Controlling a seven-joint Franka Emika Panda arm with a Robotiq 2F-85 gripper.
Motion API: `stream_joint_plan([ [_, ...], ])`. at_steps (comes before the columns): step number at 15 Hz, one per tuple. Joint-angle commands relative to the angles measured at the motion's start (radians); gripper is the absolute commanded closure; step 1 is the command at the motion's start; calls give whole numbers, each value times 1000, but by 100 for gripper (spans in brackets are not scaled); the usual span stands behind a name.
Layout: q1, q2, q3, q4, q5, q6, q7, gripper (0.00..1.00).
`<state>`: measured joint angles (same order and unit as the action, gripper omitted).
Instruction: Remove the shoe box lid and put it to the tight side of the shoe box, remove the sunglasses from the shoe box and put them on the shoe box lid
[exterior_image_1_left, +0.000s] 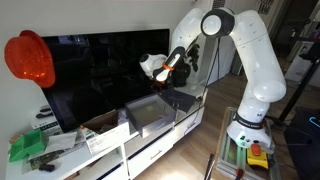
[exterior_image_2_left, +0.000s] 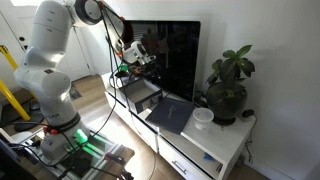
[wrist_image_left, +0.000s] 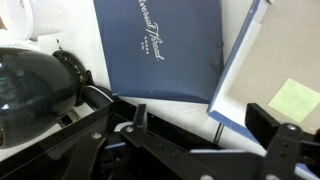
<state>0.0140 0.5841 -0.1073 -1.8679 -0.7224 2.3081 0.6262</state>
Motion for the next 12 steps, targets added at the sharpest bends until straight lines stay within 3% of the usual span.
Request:
stream_joint_plan([
  [1,28,-125,20,-86,161,-87,-37,0],
  [5,24,-188,72,-138,436,-174,-151,0],
  [9,14,-164,97,-162,642,-264,-223,0],
  [12,-7,-127,103,-192,748,-223,-315,0],
])
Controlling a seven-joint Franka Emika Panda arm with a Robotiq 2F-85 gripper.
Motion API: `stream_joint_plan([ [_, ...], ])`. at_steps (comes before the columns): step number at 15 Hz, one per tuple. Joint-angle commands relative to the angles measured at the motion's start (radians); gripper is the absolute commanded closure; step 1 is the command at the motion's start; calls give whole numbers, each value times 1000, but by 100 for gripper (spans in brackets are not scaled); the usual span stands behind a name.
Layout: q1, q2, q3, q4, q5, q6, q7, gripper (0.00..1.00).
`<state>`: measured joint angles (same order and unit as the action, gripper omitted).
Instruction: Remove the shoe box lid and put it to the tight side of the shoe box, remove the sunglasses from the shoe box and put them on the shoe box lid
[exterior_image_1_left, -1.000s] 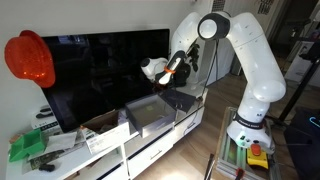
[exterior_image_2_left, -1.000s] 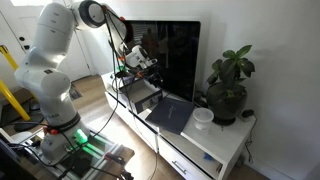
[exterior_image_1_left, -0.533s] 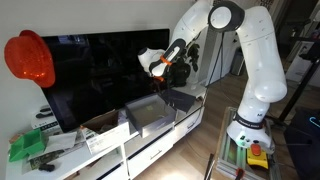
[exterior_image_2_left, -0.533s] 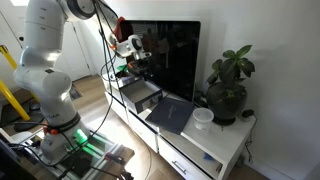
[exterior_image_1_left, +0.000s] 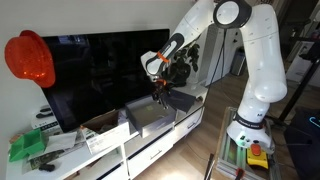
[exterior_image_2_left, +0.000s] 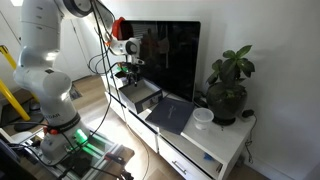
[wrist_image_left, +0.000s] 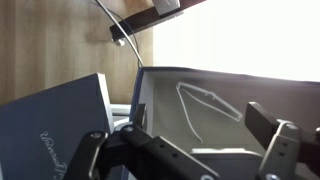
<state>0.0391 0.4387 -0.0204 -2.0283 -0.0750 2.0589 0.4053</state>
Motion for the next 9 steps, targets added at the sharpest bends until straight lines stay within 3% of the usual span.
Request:
stream_joint_plan([
  [1,-40,35,17,-38,130,47,-131,0],
  [9,-96,181,29,16,192,191,-373,0],
])
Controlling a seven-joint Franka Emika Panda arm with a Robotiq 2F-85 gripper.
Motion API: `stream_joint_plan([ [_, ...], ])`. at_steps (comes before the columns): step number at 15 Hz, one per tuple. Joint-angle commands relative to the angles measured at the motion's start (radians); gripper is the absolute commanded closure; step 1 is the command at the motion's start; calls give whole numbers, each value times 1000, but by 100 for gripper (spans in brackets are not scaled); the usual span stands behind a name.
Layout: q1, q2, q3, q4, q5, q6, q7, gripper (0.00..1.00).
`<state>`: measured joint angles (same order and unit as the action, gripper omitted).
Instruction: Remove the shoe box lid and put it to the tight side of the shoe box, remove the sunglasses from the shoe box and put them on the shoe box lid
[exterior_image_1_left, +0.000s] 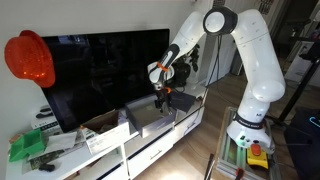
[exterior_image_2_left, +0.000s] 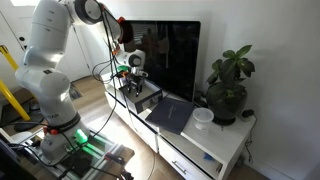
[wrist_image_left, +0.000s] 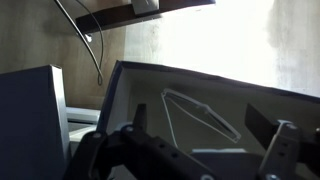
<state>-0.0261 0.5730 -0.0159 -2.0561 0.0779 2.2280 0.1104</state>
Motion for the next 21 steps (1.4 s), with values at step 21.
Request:
stream_joint_plan([
  [21,-62,276,86,306,26,-89,-327,6],
])
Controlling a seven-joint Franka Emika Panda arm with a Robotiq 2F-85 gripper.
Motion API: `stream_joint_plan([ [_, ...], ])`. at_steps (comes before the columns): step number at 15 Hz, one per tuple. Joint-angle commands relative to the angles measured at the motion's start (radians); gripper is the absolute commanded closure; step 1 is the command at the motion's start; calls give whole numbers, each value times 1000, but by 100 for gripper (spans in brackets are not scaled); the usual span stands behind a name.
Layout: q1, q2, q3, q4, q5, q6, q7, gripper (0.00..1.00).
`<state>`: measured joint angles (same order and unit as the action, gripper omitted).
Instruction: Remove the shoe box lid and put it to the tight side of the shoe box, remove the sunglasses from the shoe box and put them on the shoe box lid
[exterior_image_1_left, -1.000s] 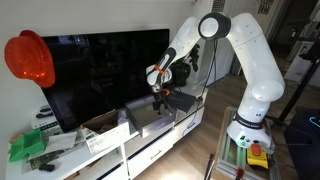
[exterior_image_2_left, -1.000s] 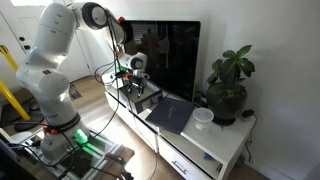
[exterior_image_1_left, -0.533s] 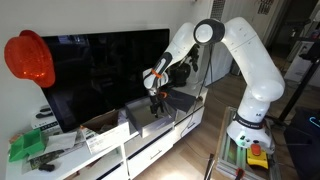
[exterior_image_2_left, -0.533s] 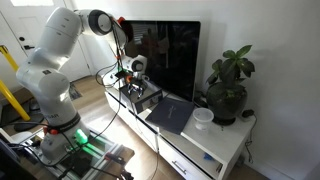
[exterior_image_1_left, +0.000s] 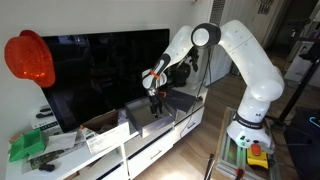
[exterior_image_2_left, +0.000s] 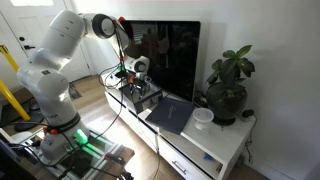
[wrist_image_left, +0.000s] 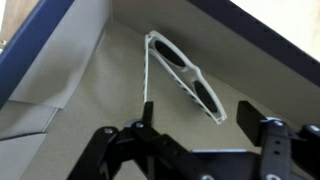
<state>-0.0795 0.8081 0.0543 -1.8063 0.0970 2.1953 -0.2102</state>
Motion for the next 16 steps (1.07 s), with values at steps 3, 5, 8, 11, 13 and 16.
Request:
stream_joint_plan([
  [3,1,61,24,78,4,-78,-5,7],
  [5,7,76,25,93,1,-82,0,19],
  [8,8,96,30,114,1,-76,-4,37],
  [11,10,112,31,128,-6,-76,-9,28],
  [13,13,121,28,137,-10,-79,-6,21],
  [16,12,133,30,147,-9,-80,-7,35],
])
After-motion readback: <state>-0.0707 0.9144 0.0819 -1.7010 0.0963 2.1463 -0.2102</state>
